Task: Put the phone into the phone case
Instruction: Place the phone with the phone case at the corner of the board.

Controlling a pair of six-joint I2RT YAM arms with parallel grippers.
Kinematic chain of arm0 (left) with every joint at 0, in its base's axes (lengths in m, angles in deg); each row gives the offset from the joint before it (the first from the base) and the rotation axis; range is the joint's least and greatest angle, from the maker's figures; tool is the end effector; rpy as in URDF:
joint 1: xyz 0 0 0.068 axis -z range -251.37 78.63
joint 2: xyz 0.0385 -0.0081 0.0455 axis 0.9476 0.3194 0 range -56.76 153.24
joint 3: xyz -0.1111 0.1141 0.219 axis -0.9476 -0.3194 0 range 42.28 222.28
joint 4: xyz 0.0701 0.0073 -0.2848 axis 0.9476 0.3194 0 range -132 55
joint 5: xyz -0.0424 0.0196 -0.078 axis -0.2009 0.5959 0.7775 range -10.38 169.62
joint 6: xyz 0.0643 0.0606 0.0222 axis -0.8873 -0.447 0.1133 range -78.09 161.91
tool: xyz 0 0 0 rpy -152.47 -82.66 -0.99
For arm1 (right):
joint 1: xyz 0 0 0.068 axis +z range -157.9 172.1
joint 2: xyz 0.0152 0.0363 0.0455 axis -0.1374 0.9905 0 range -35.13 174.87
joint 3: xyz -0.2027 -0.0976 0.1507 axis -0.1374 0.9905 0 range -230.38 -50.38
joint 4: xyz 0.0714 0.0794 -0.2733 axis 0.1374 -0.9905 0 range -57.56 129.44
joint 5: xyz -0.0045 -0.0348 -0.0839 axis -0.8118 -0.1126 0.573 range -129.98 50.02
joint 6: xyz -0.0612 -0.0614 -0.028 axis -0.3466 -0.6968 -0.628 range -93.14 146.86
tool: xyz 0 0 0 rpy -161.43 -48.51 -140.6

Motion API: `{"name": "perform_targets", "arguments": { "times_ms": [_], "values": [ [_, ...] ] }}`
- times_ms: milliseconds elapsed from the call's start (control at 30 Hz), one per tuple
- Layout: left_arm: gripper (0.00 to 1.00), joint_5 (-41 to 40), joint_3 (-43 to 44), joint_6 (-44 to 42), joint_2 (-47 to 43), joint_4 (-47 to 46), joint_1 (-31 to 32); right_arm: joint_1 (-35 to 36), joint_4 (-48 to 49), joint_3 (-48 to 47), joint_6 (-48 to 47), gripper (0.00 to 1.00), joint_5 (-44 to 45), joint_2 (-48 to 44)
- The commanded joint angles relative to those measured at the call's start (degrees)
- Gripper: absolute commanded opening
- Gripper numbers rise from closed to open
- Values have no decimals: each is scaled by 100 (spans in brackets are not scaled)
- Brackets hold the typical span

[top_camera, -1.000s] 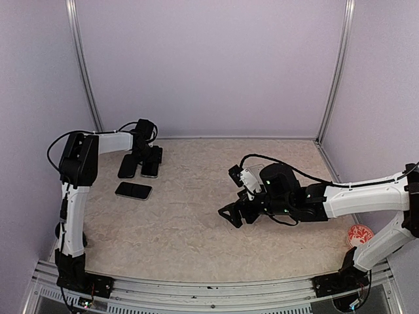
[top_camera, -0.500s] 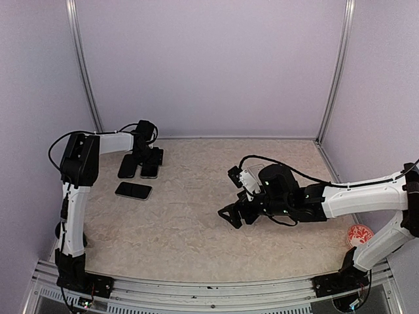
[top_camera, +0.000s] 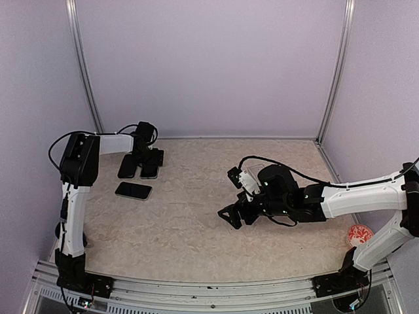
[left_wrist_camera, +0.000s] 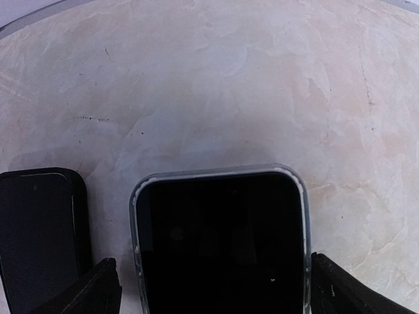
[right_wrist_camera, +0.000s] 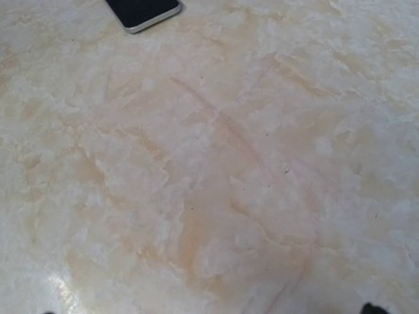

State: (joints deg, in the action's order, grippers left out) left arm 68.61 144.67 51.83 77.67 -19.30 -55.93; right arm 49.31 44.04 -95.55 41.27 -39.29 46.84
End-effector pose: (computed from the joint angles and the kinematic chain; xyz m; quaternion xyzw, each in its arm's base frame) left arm 0.5443 -0.1343 0.0777 0.0167 0.9489 0.0230 0.3142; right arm 0.2035 0.3142 0.1708 -0.3167 0.8162 0.2784 0.3950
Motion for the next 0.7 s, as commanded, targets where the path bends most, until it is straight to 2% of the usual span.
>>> {"name": "perform_targets", "arguments": {
  "times_ms": [0, 167, 433, 667],
  "values": [
    [97, -56, -202, 116, -438, -229, -33, 1, -2, -130, -80, 100, 85, 51],
    [99, -64, -532, 213, -960, -414, 10, 1, -61, -180, -123, 100, 183, 99],
    [99, 89, -2270, 825, -2439, -1121, 137, -45, -164, -219, -147, 100, 372, 55],
    [99, -256, -3469, 1652, -3407, -1216, 234, -269, -148, -171, 32, 100, 389, -84]
  ]
}}
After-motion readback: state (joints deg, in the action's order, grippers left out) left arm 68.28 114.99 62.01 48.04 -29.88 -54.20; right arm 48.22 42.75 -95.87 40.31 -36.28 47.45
